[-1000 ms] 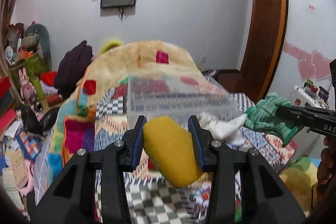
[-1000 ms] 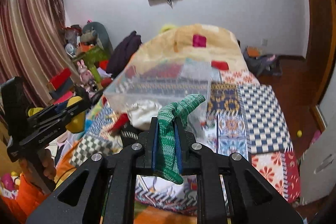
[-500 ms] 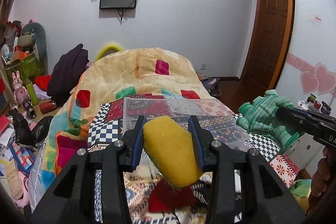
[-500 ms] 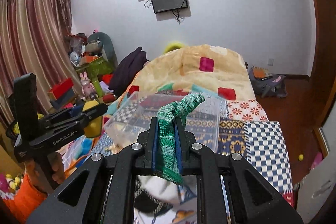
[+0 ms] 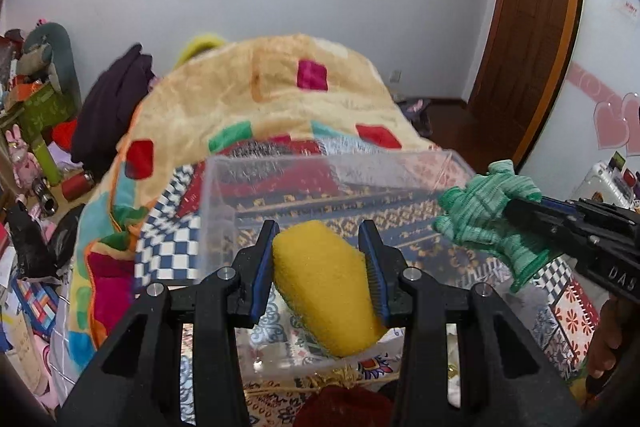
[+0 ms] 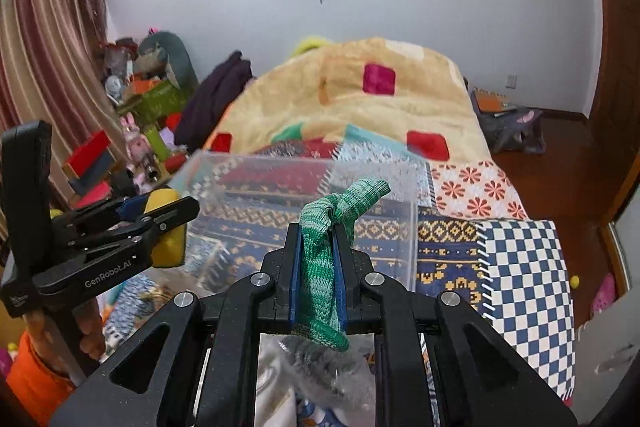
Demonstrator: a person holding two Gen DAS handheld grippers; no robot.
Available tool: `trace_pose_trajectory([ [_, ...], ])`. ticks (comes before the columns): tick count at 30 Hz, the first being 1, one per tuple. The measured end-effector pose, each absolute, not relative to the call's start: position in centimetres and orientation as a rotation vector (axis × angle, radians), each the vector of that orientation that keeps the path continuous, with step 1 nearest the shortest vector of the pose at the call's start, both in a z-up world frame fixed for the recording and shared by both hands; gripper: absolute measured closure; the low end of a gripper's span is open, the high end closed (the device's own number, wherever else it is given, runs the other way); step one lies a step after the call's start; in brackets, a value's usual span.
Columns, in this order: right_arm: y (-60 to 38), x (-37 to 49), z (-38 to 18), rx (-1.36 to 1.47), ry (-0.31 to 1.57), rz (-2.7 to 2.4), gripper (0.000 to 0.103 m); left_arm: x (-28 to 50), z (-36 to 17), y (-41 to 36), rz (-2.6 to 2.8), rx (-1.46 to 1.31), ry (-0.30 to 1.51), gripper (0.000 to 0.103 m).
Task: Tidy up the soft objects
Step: 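Drop the yellow sponge and green glove into the clear box with both tools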
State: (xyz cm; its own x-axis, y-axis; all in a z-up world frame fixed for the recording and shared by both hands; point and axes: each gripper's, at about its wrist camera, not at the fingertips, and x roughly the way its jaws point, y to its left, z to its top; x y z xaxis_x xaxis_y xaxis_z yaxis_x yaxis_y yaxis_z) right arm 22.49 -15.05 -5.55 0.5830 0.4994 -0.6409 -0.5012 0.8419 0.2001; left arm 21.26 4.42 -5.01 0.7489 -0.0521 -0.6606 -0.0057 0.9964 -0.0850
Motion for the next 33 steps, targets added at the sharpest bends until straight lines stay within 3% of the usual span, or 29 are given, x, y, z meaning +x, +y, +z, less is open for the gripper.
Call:
trace_pose_trajectory([
  [13, -13.5, 24.1, -7.8, -0.084, 0.856, 0.562, 0.087, 23.1, -6.8, 3.5, -0.042, -0.059, 0.796, 0.059],
  [19, -13.7, 23.1, -6.9, -0.125, 0.814, 0.555, 0.051, 22.3, -6.1, 3.8, -0.049, -0.075, 0.779, 0.052],
  [21, -13.8, 22.5, -6.3, -0.142, 0.780, 0.550, 0.042, 21.6, -5.5, 3.9, -0.046, -0.072, 0.758, 0.042],
  [25, -14.2, 21.3, -4.7, -0.158, 0.721, 0.547, 0.038, 19.8, -3.9, 3.9, -0.048, -0.064, 0.700, 0.034],
  [27, -14.9, 20.5, -4.0, -0.143, 0.692, 0.549, 0.026, 19.1, -3.3, 4.0, -0.050, -0.068, 0.680, 0.029],
  [29, -15.6, 19.7, -3.4, -0.130, 0.664, 0.549, 0.023, 17.9, -2.9, 4.1, -0.045, -0.069, 0.661, 0.024],
  [33, -16.9, 18.7, -3.3, -0.116, 0.657, 0.543, 0.023, 16.0, -3.0, 4.2, -0.038, -0.053, 0.641, 0.019],
])
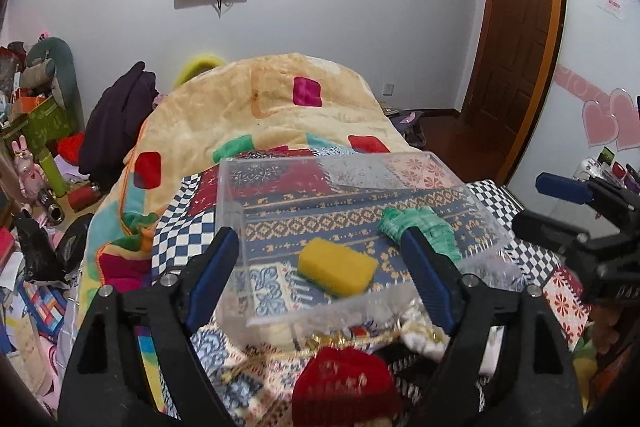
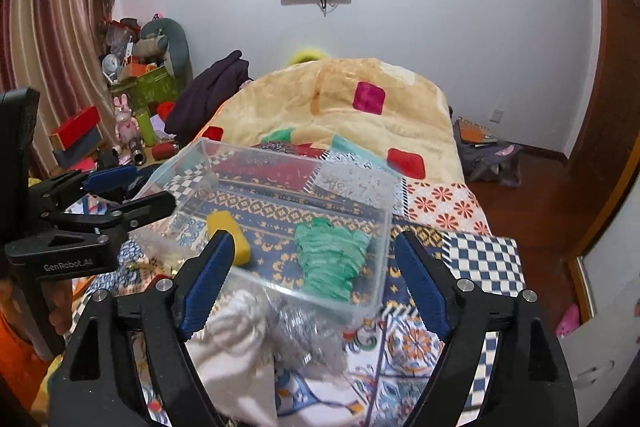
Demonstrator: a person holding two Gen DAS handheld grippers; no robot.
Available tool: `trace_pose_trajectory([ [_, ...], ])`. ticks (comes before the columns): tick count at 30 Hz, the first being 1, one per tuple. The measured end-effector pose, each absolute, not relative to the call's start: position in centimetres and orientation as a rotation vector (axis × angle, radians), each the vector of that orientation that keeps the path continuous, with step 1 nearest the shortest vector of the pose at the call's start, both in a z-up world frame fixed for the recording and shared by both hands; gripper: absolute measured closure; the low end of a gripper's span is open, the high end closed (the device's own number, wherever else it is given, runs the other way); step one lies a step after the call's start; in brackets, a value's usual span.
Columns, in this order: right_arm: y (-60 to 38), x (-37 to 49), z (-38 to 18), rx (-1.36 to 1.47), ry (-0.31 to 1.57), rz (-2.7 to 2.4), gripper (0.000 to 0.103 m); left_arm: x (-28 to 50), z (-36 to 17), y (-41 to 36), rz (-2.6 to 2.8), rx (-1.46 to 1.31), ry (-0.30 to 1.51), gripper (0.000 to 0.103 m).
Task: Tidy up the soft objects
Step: 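Drop the yellow sponge and green glove into the clear box with both tools, then grasp the red pouch with the left tool while the right tool grasps the grey mesh bag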
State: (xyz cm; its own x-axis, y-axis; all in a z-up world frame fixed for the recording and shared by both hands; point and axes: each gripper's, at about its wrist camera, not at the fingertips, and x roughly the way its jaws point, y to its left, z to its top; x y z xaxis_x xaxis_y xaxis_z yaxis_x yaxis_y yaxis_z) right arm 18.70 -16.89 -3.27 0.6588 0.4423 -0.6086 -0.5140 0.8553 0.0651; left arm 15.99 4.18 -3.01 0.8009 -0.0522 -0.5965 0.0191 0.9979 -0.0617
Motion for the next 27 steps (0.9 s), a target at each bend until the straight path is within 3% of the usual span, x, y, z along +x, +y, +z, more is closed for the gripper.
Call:
trace_pose_trajectory([
  [19, -17.8, 17.6, -9.1, -0.091, 0.850, 0.566, 0.023, 12.3, -8.6, 3.5, -0.089, -0.052, 0.761, 0.016],
  [25, -17.2, 18.1, -10.5, -0.093, 0.890, 0.575, 0.041, 12.6, -9.4, 3.8, -0.095, -0.075, 0.777, 0.038],
  [27, -17.1, 18.2, -10.9, -0.094, 0.902, 0.578, 0.053, 12.7, -9.7, 3.7, -0.093, -0.068, 0.787, 0.047],
])
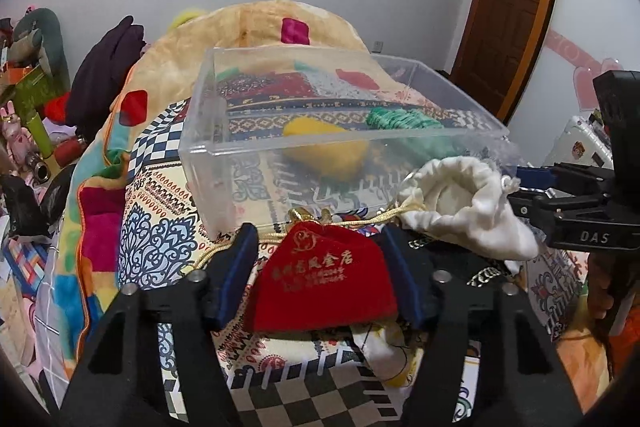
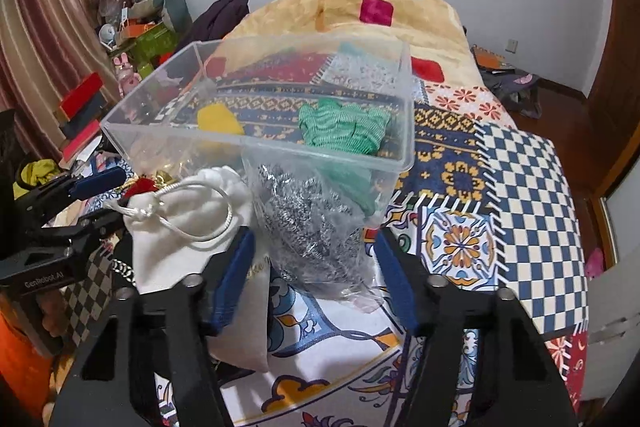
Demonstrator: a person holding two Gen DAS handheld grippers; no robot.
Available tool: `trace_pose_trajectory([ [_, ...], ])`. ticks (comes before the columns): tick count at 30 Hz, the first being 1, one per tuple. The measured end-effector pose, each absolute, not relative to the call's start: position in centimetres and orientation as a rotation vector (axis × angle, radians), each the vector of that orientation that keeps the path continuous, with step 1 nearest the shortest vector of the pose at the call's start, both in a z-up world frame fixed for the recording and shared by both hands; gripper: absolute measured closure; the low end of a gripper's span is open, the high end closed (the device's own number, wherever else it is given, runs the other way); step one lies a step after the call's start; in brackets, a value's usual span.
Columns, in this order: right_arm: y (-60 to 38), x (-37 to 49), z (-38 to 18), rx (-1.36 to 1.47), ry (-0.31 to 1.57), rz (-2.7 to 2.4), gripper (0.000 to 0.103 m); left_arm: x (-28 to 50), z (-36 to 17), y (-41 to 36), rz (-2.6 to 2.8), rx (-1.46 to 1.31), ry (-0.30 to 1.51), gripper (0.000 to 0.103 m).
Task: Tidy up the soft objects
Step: 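Grasp the red pouch with the left tool while the right tool grasps the grey mesh bag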
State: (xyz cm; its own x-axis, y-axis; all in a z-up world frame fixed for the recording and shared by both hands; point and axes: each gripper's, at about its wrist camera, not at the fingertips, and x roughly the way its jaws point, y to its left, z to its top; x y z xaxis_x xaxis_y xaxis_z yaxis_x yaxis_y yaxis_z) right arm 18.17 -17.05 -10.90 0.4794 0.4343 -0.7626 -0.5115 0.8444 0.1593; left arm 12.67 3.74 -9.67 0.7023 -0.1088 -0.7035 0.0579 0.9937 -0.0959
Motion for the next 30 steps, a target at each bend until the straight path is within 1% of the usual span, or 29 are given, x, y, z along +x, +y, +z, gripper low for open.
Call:
trace_pose_trajectory([
  [1, -16.9, 18.2, -11.1, -0.097, 0.910, 0.584, 0.057, 12.7, -9.8, 3.7, -0.099, -0.069, 0.796, 0.049],
  [2, -16.8, 18.2, -11.2, -0.100, 0.915, 0.587, 0.063, 12.8, -10.0, 3.7, -0.104, -0.072, 0.804, 0.052],
  [3, -16.8, 18.1, -11.3, -0.104, 0.913, 0.586, 0.067, 12.7, -10.1, 3.7, -0.104, -0.074, 0.807, 0.053],
  [4, -16.8, 18.0, -11.3, -0.108, 0.907, 0.586, 0.069, 12.6, -10.1, 3.7, -0.103, -0.077, 0.807, 0.053],
  [6, -16.8, 17.8, -11.0, -0.111, 0.895, 0.586, 0.077, 12.5, -10.2, 3.9, -0.102, -0.089, 0.810, 0.056],
  [9, -17.1, 17.6, -10.7, -0.104, 0.883, 0.590, 0.083, 12.2, -10.3, 4.2, -0.097, -0.103, 0.814, 0.061],
  [10, -17.3, 17.4, -10.5, -0.101, 0.877, 0.592, 0.083, 12.0, -10.3, 4.2, -0.096, -0.103, 0.813, 0.062],
  [12, -17.5, 17.3, -10.1, -0.096, 0.862, 0.596, 0.085, 11.5, -10.2, 4.3, -0.086, -0.092, 0.810, 0.069],
  [16, -17.7, 16.8, -8.9, -0.088, 0.827, 0.605, 0.086, 10.7, -9.9, 4.5, -0.076, -0.094, 0.796, 0.076],
  [18, -18.0, 16.4, -8.2, -0.083, 0.804, 0.607, 0.086, 10.3, -9.5, 4.8, -0.072, -0.104, 0.786, 0.081],
  [23, -18.3, 15.8, -6.8, -0.068, 0.756, 0.618, 0.086, 9.4, -7.9, 5.1, -0.079, -0.101, 0.748, 0.084],
  [30, -18.4, 15.3, -4.7, -0.061, 0.685, 0.624, 0.086, 8.2, -4.4, 4.9, -0.099, -0.095, 0.656, 0.084],
])
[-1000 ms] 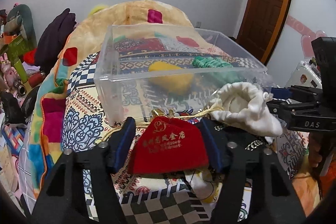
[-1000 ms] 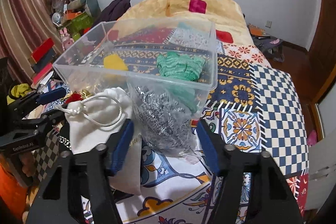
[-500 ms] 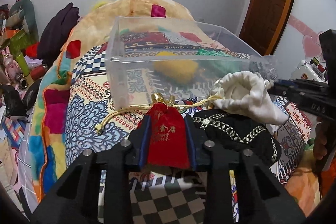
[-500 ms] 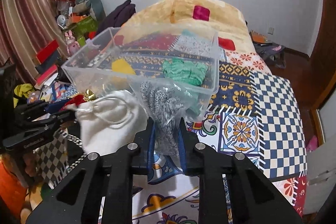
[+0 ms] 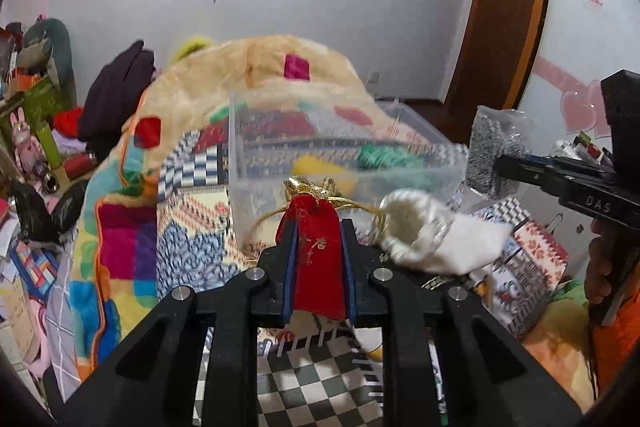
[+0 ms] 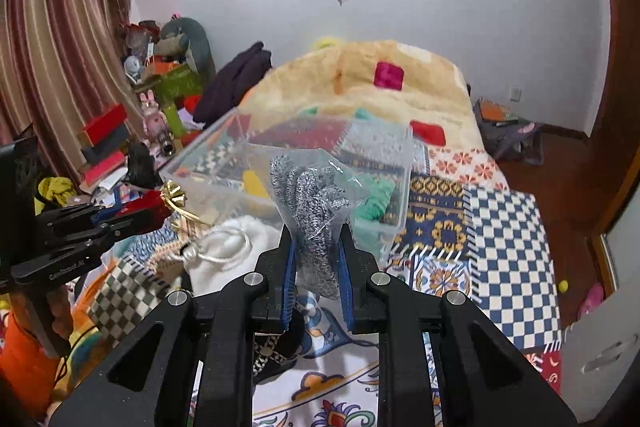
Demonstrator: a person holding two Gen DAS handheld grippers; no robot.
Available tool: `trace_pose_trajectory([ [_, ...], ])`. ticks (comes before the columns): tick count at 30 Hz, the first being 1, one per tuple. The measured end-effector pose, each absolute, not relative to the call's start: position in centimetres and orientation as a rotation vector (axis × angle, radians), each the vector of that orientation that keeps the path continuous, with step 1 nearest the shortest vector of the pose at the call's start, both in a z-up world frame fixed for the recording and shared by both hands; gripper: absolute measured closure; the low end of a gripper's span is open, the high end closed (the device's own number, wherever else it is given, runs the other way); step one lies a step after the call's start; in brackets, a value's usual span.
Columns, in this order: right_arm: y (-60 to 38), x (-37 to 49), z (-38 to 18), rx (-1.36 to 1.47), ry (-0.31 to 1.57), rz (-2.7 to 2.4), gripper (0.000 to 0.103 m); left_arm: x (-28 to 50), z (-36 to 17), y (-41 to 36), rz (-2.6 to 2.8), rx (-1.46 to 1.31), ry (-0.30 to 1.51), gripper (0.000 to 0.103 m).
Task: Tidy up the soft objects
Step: 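Grasp the red pouch with the left tool while the right tool grasps the grey mesh bag, then release the red pouch and grey mesh bag into the clear box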
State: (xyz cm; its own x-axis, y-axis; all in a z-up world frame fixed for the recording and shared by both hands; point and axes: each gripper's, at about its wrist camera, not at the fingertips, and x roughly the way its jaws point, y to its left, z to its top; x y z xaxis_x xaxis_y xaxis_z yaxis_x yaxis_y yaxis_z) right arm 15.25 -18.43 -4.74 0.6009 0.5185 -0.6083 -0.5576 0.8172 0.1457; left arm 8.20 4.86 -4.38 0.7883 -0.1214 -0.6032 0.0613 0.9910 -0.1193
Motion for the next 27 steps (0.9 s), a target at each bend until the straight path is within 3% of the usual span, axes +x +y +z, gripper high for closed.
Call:
trace_pose_trajectory([
  [15, -17.1, 16.5, -1.3, -0.061, 0.563, 0.613, 0.086, 11.0, 0.9, 5.2, -0.083, -0.096, 0.494, 0.084],
  [27, -14.1, 20.6, -3.5, -0.028, 0.666, 0.620, 0.086, 16.2, 0.3, 5.6, -0.047, -0.103, 0.520, 0.084],
])
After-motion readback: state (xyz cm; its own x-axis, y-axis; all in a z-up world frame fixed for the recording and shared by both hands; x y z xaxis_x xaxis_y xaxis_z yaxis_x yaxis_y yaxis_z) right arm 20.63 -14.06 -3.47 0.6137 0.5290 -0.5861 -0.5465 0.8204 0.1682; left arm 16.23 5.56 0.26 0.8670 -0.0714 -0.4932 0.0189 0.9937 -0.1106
